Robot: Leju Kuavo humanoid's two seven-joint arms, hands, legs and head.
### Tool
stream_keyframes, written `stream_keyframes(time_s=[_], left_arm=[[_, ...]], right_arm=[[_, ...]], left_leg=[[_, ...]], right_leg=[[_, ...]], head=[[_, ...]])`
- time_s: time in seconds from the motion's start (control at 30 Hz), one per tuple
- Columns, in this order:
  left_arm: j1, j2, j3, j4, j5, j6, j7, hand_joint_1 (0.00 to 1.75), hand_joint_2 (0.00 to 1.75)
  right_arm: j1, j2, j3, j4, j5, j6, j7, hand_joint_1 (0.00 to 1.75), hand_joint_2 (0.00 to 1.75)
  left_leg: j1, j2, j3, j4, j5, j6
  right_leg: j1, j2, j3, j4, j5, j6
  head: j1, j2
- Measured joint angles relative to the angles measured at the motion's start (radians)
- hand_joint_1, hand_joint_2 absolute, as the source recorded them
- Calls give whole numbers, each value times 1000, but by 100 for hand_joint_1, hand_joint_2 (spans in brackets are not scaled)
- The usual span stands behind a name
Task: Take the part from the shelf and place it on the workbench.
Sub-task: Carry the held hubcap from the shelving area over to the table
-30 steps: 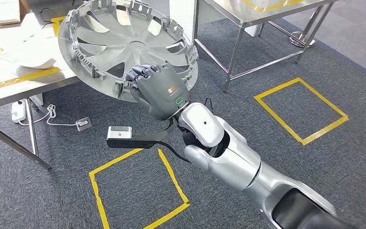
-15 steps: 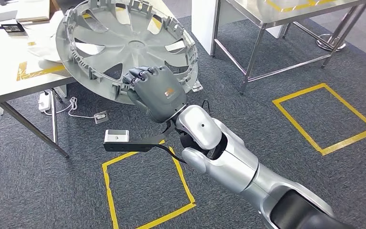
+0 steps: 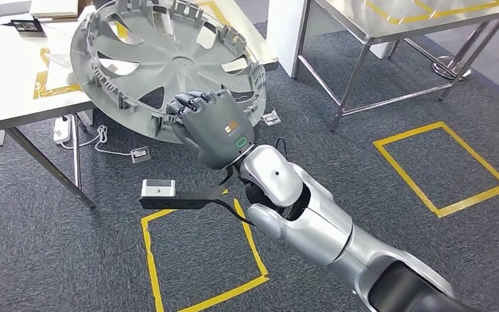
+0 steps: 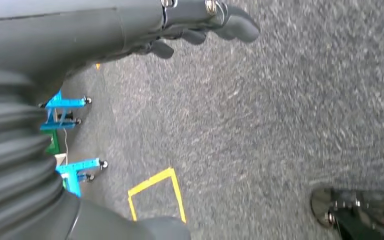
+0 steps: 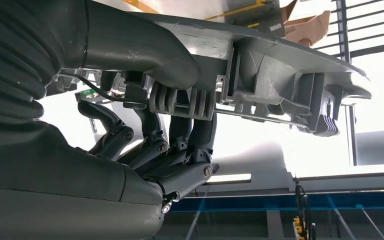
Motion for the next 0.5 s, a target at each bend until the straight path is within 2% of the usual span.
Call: stream_keyframes(time_s=[0.13, 0.23, 0.3, 0.37, 0.4, 0.43, 0.47, 0.5], left_arm=[[0, 2, 3, 0, 0, 3, -2, 0, 175], [0, 3, 4, 0, 0, 9, -5, 0, 175], [-1, 2, 4, 0, 0, 13, -9, 0, 175], [-2, 2, 5, 0, 0, 18, -13, 0, 175], [-2, 3, 5, 0, 0, 20, -14, 0, 175], [-1, 3, 5, 0, 0, 21, -15, 0, 175], [-1, 3, 5, 0, 0, 21, -16, 0, 175], [-1, 3, 5, 0, 0, 21, -16, 0, 175]], right_arm=[[2, 1, -2, 0, 5, 0, -4, 175, 175], [1, 2, -3, -1, 7, 0, -8, 175, 175], [1, 3, -5, -2, 7, -1, -10, 175, 175], [4, 3, -6, -3, 8, -2, -12, 175, 175], [6, 2, -6, -3, 8, -3, -12, 175, 175], [9, 1, -6, -3, 8, -4, -12, 175, 175], [11, 1, -6, -3, 7, -4, -12, 175, 175], [14, 0, -6, -3, 7, -4, -12, 175, 175]], left_leg=[[-8, 2, -5, 6, -3, 12], [-3, 1, 0, -7, 1, 23], [3, 1, 7, -18, 6, 31], [4, 0, 9, -19, 5, 32], [4, -1, 9, -18, 3, 31], [5, -3, 10, -17, 1, 28], [7, -6, 12, -15, -2, 24], [9, -9, 15, -12, -6, 18]], right_leg=[[-8, -1, 0, -7, 4, 30], [-9, 0, -3, -1, -2, 41], [-10, 10, -34, 64, -39, 45], [-13, 19, -101, 197, -98, 47], [-15, 19, -133, 254, -115, 49], [-17, 19, -151, 282, -114, 51], [-20, 19, -148, 267, -93, 51], [-22, 19, -126, 215, -58, 52]], head=[[-1, 0], [0, 0], [1, 0], [1, 0], [1, 0], [1, 0], [1, 0], [2, 0]])
